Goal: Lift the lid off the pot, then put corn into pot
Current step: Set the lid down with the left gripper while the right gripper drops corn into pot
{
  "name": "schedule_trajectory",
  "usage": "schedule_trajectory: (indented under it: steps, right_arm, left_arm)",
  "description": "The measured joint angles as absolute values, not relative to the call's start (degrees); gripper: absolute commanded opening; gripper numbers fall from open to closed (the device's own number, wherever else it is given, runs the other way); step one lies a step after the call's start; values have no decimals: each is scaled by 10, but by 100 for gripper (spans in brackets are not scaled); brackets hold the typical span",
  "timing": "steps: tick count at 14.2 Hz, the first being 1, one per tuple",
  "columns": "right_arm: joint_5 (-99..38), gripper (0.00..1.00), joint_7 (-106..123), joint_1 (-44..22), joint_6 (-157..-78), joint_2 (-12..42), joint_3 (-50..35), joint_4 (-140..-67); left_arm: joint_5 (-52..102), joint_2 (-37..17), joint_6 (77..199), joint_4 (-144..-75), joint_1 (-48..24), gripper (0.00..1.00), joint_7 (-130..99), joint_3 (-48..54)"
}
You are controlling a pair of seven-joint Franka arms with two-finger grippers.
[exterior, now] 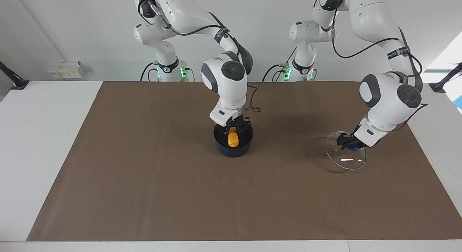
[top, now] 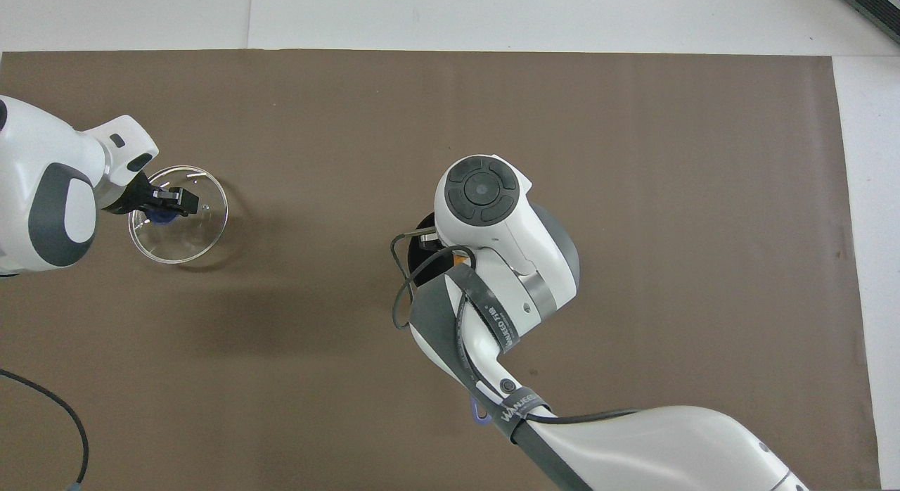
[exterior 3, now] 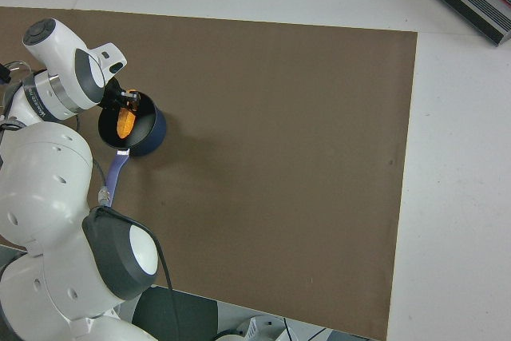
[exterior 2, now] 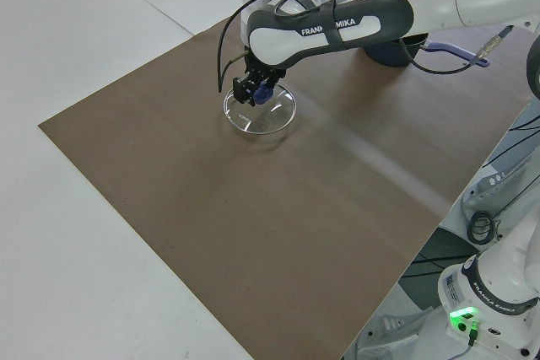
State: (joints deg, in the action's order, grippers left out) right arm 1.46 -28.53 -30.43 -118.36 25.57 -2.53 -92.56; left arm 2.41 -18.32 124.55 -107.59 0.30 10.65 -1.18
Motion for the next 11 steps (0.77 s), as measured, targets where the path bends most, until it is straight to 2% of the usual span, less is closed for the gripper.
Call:
schedule_trajectory:
  steps: [2, 3, 4, 9, 11]
  right_arm:
    - [14, 0, -285, -307, -1184, 256, -26, -932]
    - [14, 0, -285, -311, -1185, 257, -26, -934]
    - [14, 0, -285, -314, -1186, 258, -26, -936]
    - [14, 0, -285, -317, -1193, 259, -26, -947]
    - [14, 18, -282, -316, -1202, 261, -26, -953]
  left_arm:
    - [24, -180, 1263, -1099, 10, 0, 120, -12]
    - [24, -178, 1271, -1108, 12, 27, 125, -12]
    - [24, -176, 1286, -1118, 12, 99, 130, -12]
    - [24, -168, 1311, -1132, 12, 100, 137, -10]
    - [25, -164, 1294, -1116, 12, 100, 133, -8]
